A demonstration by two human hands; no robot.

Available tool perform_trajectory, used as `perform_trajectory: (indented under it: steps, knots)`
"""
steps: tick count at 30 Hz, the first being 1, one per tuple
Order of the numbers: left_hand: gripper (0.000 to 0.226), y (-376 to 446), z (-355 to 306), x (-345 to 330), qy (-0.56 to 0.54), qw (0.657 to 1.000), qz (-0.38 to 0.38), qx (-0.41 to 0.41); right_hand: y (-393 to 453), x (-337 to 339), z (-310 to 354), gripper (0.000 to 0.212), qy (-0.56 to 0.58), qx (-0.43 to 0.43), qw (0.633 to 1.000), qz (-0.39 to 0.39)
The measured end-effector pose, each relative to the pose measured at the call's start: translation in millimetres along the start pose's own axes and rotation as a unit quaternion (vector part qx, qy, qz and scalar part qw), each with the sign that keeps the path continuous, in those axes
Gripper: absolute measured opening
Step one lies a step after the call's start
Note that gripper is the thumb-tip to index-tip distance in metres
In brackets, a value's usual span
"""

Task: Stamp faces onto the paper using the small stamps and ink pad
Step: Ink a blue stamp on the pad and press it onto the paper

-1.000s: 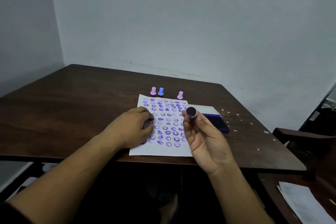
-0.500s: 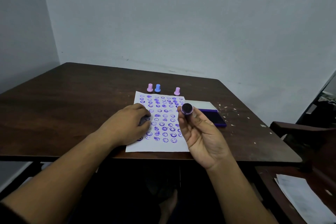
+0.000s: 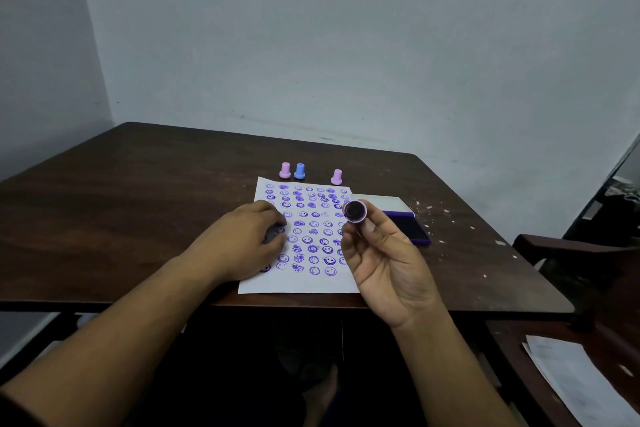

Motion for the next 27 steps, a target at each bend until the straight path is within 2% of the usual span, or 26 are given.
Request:
perform_trajectory:
  steps: [19, 23, 25, 27]
  knots:
    - [0.037, 0.6, 2.4, -0.9, 0.004, 1.0, 0.002, -0.003, 0.9, 3.8, 7.1, 0.023, -0.04, 0.033, 0.998, -0.026]
    - [0.039, 0.5, 3.8, -1.3, 0.004, 1.0, 0.005, -0.003, -1.5, 13.3, 20.5, 0.023, -0.155, 0.085, 0.983, -0.041]
    - [0.041, 0.5, 4.1, -1.6, 0.005, 1.0, 0.01, -0.003, -5.3, 17.4, 29.9, 0.026, -0.277, 0.124, 0.95, -0.071]
    - [0.042, 0.3, 4.8, -1.6, 0.005, 1.0, 0.014, 0.0, -9.7, 18.5, 38.6, 0.025, -0.394, 0.165, 0.898, -0.101]
Point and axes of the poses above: each hand's wrist, its own y-axis towards the middle knuckle, its own x-axis out of the back of the hand, z = x × y, the point moved 6 cm from there along y, towards the middle knuckle
